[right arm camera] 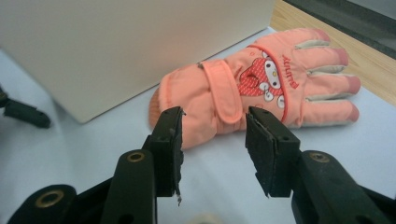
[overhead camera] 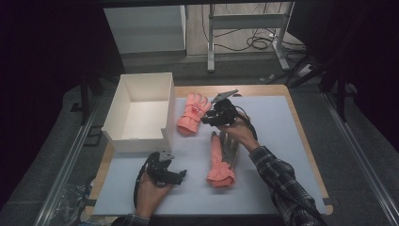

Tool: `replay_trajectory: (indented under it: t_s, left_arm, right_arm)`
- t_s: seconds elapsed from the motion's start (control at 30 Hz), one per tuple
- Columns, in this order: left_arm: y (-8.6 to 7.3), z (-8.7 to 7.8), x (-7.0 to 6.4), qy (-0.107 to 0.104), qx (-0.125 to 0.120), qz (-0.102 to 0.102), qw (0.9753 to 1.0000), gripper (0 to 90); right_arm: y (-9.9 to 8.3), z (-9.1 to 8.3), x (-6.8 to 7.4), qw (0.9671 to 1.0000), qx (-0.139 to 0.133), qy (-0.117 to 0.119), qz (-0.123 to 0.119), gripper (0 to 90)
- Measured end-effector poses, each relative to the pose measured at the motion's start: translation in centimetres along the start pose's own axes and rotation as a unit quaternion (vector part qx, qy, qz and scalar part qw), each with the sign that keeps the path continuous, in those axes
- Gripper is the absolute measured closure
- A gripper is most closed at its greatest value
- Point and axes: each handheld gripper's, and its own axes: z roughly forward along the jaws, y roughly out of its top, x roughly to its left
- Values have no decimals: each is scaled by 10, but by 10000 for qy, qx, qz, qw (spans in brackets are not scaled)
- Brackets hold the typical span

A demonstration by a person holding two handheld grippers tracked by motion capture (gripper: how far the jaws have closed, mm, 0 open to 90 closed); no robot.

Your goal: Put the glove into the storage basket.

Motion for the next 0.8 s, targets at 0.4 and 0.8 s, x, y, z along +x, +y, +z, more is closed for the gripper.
replay_trajectory:
  t_s: [0.4, 0.8]
  left_arm:
    - [0, 0, 0, -10, 3, -7, 10000, 6]
    - [0, 0, 0, -5, -3, -8, 10000, 6]
  right_arm:
    - [15, 39, -20, 9997, 144, -155, 90, 648]
    - [30, 64, -35, 9994, 230, -227, 129, 616]
